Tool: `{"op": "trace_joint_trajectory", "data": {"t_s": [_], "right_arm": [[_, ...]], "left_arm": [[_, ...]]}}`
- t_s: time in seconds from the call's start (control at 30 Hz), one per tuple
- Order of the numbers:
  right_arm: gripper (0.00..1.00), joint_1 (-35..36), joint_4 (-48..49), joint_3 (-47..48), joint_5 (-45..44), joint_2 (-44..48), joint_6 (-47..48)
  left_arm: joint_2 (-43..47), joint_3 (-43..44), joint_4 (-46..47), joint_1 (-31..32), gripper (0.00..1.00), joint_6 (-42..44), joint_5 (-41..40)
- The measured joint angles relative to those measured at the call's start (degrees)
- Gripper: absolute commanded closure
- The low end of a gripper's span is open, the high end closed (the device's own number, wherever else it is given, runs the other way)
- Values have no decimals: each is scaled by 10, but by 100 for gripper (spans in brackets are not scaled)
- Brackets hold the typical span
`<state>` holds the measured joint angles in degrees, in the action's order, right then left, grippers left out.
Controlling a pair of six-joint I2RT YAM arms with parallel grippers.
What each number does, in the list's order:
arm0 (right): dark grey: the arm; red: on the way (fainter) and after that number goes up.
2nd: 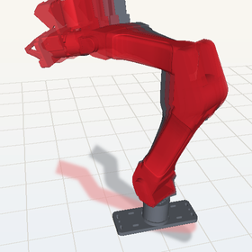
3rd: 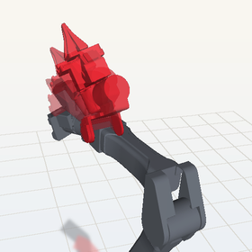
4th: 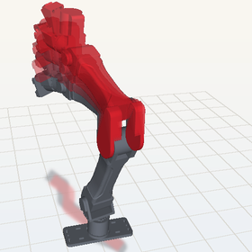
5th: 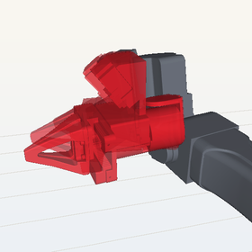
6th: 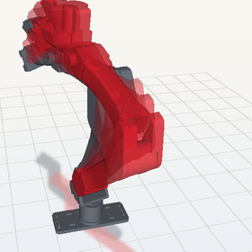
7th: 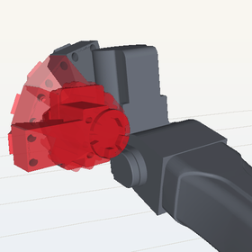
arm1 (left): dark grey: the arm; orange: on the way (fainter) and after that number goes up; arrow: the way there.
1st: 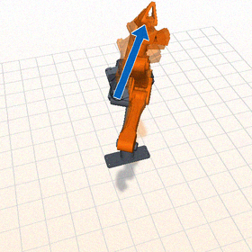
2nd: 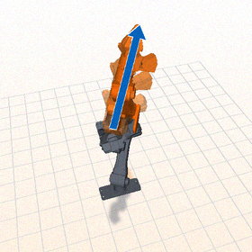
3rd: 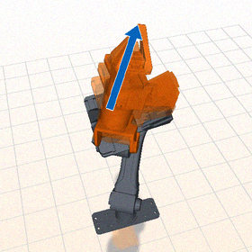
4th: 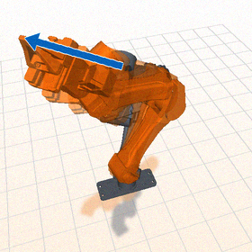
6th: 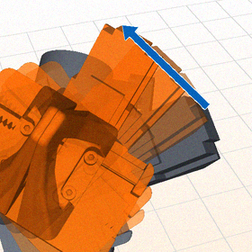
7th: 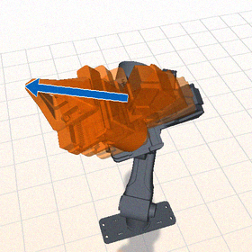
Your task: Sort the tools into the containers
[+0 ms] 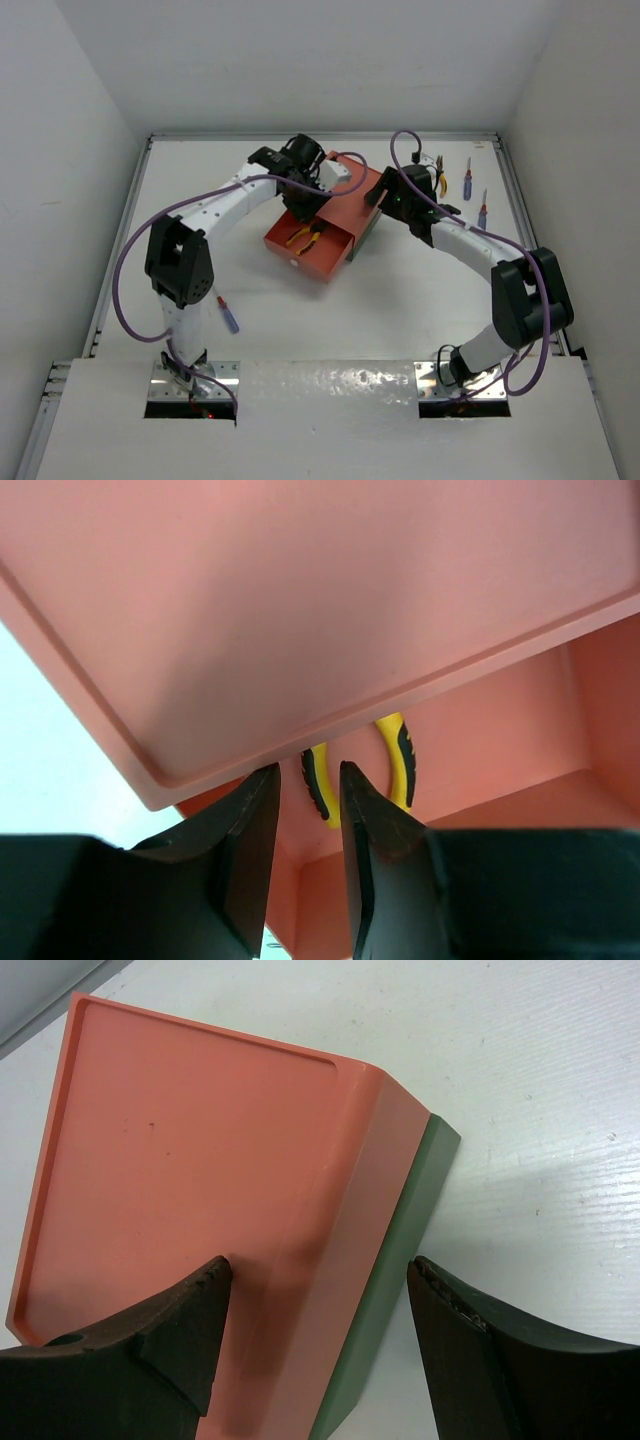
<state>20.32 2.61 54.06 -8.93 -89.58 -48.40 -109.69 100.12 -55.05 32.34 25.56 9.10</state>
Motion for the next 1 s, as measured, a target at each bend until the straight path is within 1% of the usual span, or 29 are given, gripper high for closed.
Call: {"op": "trace_joint_trajectory", "data": {"t_s": [0.27, 0.37, 0.53, 0.57, 0.63, 0.8, 0.83, 0.9, 1.0], "right_arm": [[31, 0, 0, 0, 0, -1, -1], [31, 0, 0, 0, 0, -1, -1], [31, 0, -2, 3, 0, -2, 1], [31, 0, -5, 5, 0, -2, 4], [31, 0, -12, 10, 0, -2, 10], [30, 0, -45, 31, -3, -3, 48], [30, 0, -52, 36, -5, -3, 56], [30, 0, -63, 43, -5, -5, 68], [30, -2, -75, 50, -4, -6, 80]], "left_arm": [[0, 66, -15, 0, 72, -8, 23], [5, 68, -22, 0, 71, -8, 30], [29, 68, -39, 0, 64, -10, 44], [39, 68, -41, 0, 61, -12, 45], [58, 68, -39, 0, 58, -15, 41], [83, 67, 9, -2, 55, -42, 10], [83, 67, 26, -4, 50, -52, 7], [75, 67, 58, -8, 47, -67, -1], [50, 70, 104, -17, 44, -89, -12]]}}
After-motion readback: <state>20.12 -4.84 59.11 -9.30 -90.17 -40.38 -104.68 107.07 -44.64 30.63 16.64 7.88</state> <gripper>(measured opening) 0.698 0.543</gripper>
